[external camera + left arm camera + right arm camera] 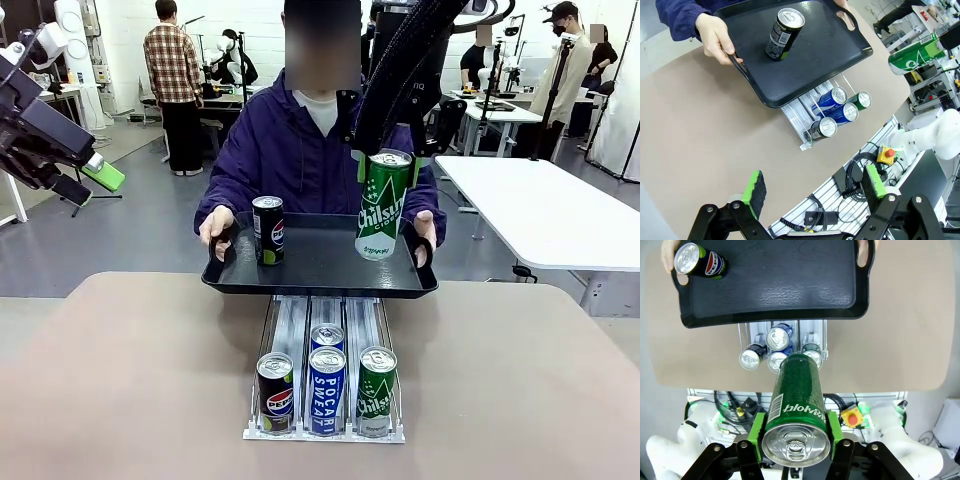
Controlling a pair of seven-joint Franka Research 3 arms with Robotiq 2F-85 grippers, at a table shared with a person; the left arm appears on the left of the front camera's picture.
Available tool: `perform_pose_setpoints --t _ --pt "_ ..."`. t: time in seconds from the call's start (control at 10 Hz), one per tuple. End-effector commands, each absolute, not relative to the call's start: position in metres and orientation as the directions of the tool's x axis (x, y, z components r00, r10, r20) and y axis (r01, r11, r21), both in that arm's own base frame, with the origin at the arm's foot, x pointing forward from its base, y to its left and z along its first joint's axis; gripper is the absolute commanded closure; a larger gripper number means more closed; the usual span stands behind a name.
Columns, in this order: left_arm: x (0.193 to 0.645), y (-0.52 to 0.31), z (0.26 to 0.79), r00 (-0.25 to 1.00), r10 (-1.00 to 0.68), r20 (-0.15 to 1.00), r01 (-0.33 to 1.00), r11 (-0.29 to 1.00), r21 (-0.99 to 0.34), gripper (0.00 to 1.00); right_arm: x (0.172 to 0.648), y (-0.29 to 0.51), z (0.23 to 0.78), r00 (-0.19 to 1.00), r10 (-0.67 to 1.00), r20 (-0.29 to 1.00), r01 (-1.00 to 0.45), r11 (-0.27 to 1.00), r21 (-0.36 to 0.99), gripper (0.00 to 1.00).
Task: Retrieve and hand over the desired beverage to the person.
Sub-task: Place the picked can on the Handle tray extended by the person.
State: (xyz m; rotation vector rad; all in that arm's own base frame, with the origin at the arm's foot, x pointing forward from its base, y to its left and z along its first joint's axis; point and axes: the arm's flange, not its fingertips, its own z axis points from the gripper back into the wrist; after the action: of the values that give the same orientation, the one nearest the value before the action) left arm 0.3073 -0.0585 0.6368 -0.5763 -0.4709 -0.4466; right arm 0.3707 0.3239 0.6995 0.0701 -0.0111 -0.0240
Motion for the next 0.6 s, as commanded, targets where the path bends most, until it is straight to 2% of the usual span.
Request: perform_pose_setpoints --t 0.0,0.1,0.5 --pt "0.307 -0.058 0.637 0.801 -0.269 0.535 0.525 0.745 -0.411 0.00 0.365 0.320 0.698 0.999 -0.037 0.023 0.035 0.998 0.059 1.00" --pt "0.307 -0.058 0.637 0.801 -0.269 0.535 0.525 0.745 -0.411 0.00 0.371 0.324 0.700 1.000 -0.024 0.010 0.024 0.997 0.070 0.42" --pt "0.307 -0.058 0.637 0.801 -0.269 0.535 0.525 0.745 -0.411 0.00 0.447 0.333 0.684 0.996 -0.079 0.047 0.073 0.991 0.109 0.42"
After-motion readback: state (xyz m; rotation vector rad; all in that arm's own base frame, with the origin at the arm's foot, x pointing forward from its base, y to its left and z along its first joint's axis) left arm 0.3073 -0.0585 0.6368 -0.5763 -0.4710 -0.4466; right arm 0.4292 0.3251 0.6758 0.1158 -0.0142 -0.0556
